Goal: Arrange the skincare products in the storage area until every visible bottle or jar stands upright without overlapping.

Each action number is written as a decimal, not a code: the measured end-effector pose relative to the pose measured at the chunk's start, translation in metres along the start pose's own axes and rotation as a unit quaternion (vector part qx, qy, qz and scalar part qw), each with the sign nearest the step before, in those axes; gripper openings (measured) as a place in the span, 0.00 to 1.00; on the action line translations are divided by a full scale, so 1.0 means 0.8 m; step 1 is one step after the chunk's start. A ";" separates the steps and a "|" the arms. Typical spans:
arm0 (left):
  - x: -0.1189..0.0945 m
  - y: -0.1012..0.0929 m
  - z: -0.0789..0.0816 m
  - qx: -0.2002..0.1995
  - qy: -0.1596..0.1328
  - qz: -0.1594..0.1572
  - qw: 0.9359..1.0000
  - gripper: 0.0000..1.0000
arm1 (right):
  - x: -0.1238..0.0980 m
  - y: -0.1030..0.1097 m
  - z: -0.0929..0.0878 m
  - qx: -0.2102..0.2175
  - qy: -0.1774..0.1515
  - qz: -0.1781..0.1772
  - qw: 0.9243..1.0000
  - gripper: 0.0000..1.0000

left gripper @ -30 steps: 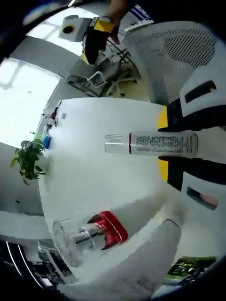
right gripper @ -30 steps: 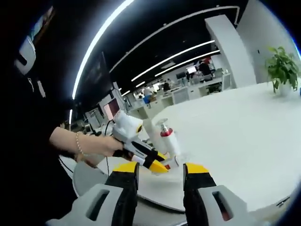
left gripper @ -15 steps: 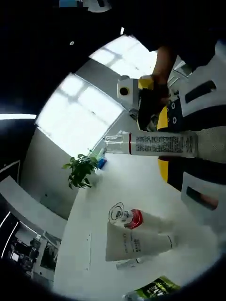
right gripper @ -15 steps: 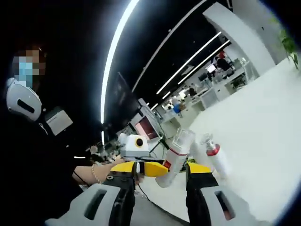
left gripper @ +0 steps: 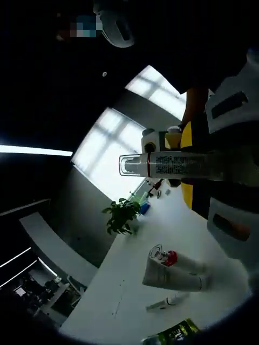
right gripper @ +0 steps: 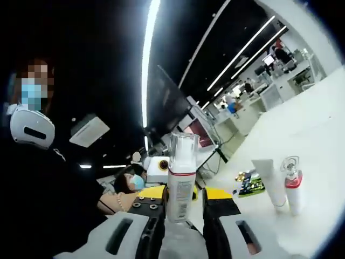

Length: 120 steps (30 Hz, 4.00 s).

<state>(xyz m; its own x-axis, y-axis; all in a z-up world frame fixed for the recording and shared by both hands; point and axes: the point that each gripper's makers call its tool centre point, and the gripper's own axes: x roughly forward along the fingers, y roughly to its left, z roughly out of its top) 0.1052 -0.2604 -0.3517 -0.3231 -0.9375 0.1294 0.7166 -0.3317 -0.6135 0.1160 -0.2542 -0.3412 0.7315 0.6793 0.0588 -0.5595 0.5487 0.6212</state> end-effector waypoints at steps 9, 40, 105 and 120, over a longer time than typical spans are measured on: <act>-0.013 -0.007 0.006 -0.001 -0.013 -0.002 1.000 0.23 | 0.022 0.024 0.000 0.001 0.005 0.053 0.999 0.20; -0.064 0.079 -0.057 0.082 0.111 0.213 0.967 0.41 | 0.050 -0.047 -0.053 -0.183 0.084 0.036 0.979 0.08; -0.162 0.156 -0.076 0.109 0.124 0.410 0.897 0.98 | 0.040 -0.235 -0.145 -0.351 0.161 -0.029 0.922 0.09; -0.150 0.153 -0.085 0.106 0.135 0.397 0.901 0.98 | 0.006 -0.252 -0.168 -0.354 0.217 -0.049 0.908 0.09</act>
<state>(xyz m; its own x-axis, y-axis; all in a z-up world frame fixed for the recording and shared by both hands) 0.1894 -0.1814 -0.4956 0.2264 -0.8377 -0.4970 0.8813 0.3935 -0.2618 0.1797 -0.2963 -0.5709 0.6541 0.6545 -0.3791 -0.7233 0.6879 -0.0605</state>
